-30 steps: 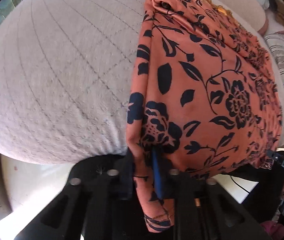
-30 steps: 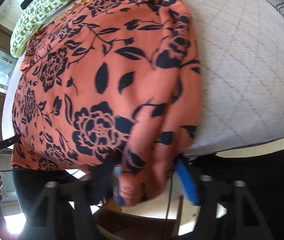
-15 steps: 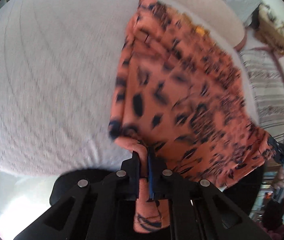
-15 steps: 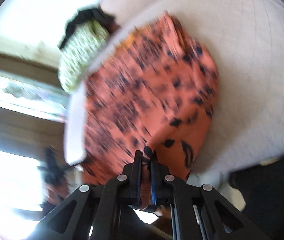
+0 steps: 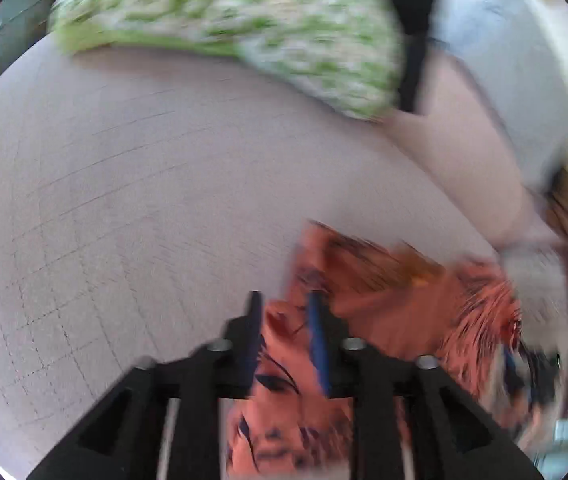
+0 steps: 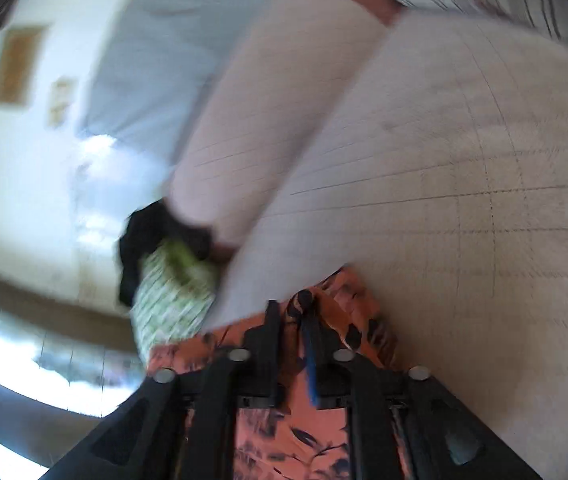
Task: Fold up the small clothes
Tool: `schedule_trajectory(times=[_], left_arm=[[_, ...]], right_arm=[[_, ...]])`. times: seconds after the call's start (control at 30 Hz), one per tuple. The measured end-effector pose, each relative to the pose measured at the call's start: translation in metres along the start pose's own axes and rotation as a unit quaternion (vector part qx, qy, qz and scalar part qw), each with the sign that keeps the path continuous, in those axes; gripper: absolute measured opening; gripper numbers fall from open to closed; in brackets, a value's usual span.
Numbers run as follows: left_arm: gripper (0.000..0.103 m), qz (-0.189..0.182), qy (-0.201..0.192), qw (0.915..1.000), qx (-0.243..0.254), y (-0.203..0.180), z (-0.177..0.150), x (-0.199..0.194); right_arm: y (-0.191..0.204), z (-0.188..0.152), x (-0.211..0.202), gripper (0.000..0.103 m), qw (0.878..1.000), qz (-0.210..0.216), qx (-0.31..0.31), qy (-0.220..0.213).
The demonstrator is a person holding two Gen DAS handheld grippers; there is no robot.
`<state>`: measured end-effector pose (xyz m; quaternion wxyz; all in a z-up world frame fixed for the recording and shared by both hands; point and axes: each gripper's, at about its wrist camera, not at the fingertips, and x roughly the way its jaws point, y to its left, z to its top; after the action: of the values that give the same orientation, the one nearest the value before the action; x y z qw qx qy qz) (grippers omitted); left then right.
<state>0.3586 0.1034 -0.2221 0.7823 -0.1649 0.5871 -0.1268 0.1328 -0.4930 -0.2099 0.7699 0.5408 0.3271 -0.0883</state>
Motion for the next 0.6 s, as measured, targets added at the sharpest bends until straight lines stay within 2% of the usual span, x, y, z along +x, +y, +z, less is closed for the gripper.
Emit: schedule_trajectory(times=[0.03, 0.07, 0.17, 0.3, 0.37, 0.43, 0.53, 0.6], left_arm=[[0.038, 0.022, -0.018, 0.9996, -0.007, 0.004, -0.003, 0.007], [0.038, 0.025, -0.036, 0.9990, -0.003, 0.007, -0.009, 0.011], [0.038, 0.023, -0.052, 0.9982, 0.016, 0.017, -0.034, 0.014], [0.040, 0.001, -0.082, 0.9964, 0.020, 0.017, -0.065, 0.003], [0.047, -0.012, -0.082, 0.9963, 0.024, 0.016, -0.079, -0.001], [0.047, -0.009, -0.088, 0.9959, 0.021, 0.010, -0.094, -0.006], [0.047, -0.039, -0.106, 0.9929, 0.037, -0.006, -0.117, -0.021], [0.054, -0.046, -0.109, 0.9913, 0.058, -0.023, -0.125, -0.021]], right_arm=[[-0.011, 0.004, 0.014, 0.067, 0.999, -0.028, 0.017, 0.004], [-0.021, 0.004, 0.023, 0.086, 0.999, -0.042, 0.032, 0.006], [-0.042, -0.011, 0.029, 0.086, 0.998, -0.043, 0.034, 0.000], [-0.040, -0.031, 0.007, 0.086, 0.997, -0.062, -0.030, -0.035], [-0.037, -0.039, -0.001, 0.086, 0.997, -0.052, -0.049, -0.041], [-0.037, -0.048, -0.017, 0.086, 0.996, -0.042, -0.062, -0.049], [-0.024, -0.072, -0.023, 0.086, 0.994, -0.017, -0.093, -0.052], [-0.014, -0.086, -0.024, 0.084, 0.991, -0.008, -0.124, -0.048]])
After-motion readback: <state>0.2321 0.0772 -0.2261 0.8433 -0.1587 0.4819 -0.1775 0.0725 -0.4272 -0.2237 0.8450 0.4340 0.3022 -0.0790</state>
